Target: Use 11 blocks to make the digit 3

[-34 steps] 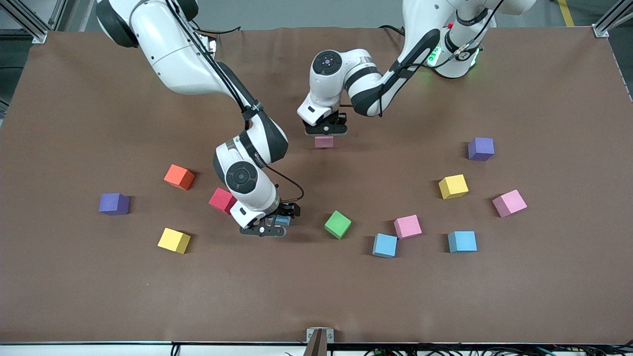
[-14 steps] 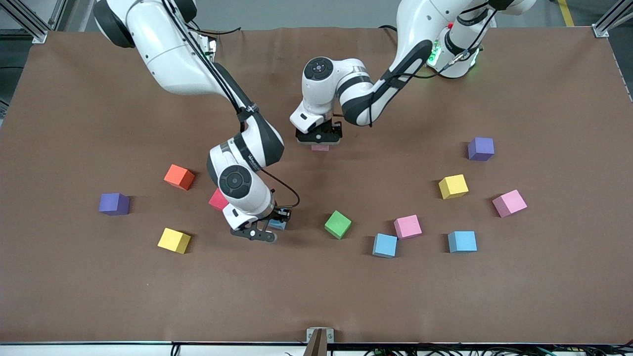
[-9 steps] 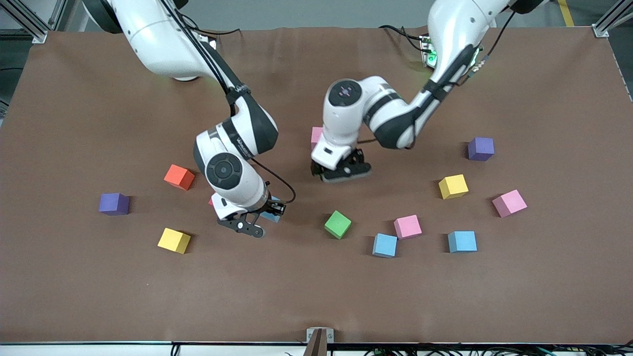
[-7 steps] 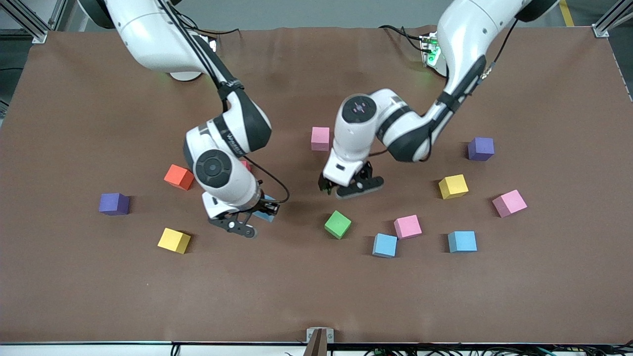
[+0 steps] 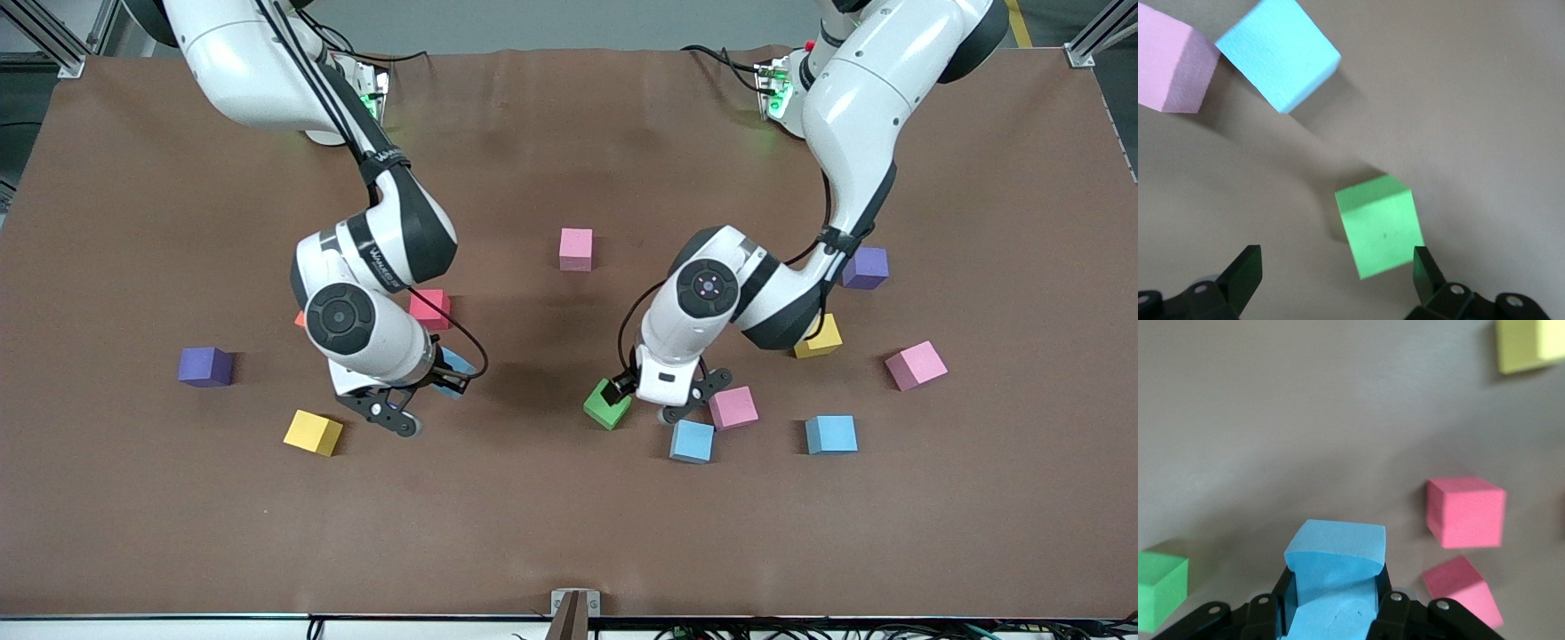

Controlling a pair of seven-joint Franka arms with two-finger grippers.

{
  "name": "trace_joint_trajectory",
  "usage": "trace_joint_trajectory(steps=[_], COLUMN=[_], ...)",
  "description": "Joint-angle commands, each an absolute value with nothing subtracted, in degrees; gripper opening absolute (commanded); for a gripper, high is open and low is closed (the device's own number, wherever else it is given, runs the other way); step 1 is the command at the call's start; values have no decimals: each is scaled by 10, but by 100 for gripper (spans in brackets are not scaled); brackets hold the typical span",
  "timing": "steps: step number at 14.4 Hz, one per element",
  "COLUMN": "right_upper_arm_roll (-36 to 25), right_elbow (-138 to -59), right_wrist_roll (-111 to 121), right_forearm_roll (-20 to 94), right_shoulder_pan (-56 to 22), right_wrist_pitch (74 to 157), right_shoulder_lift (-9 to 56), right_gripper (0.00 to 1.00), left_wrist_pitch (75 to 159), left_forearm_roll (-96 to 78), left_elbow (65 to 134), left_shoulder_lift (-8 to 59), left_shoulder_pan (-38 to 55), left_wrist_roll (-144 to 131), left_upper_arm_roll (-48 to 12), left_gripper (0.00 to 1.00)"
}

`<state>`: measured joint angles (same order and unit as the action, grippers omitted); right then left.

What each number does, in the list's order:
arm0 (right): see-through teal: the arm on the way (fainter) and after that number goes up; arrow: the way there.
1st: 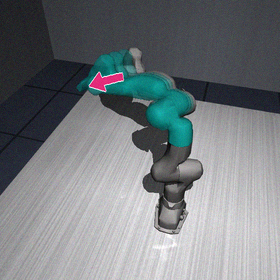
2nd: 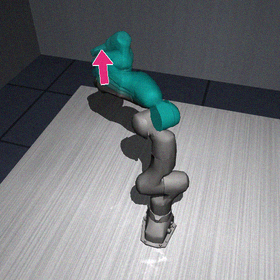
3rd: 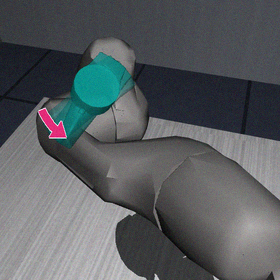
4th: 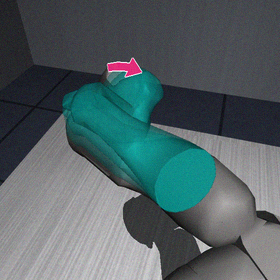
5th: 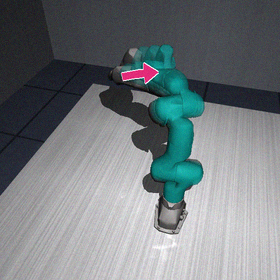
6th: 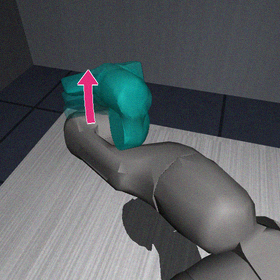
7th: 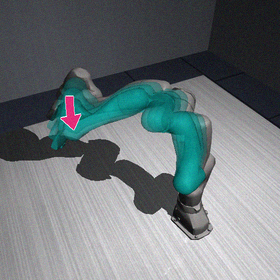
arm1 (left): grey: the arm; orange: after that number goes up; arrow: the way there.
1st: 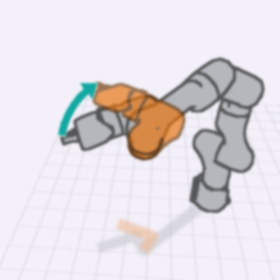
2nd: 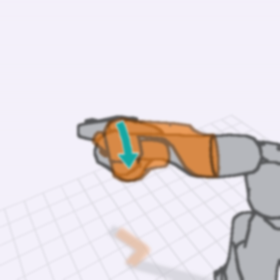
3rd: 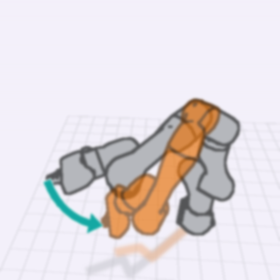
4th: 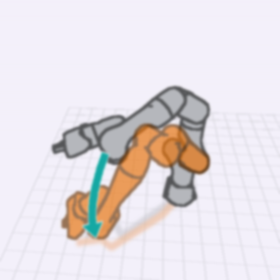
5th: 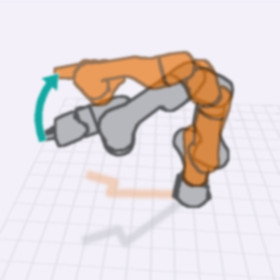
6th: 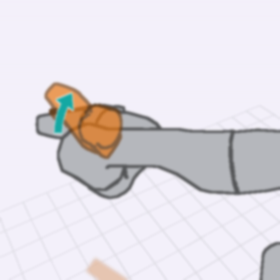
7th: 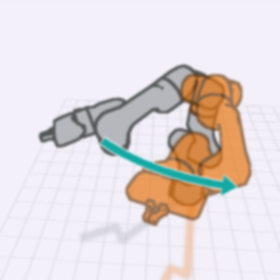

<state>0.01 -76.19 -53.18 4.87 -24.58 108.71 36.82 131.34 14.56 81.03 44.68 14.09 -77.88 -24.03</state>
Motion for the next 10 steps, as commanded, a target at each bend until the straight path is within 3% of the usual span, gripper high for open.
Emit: trace_joint_trajectory(steps=[1,5,10], right_upper_arm_roll=[6,9,18], right_elbow=[-780,-813,-1034], right_wrist_roll=[-618,-765,-934], right_forearm_roll=[54,56,96], right_shoulder_pan=[-236,-246,-275], right_wrist_pitch=[1035,959,1119], right_shoulder_lift=[324,276,178], right_gripper=[0,0,0], left_wrist_pitch=[1307,1342,1371], left_forearm_roll=[135,136,135], left_elbow=[750,735,719], left_shoulder_lift=[489,518,545], left_shoulder_pan=[161,186,221], left_wrist_roll=[-858,-892,-913], left_upper_arm_roll=[-232,-219,-176], left_gripper=[100,100,100])
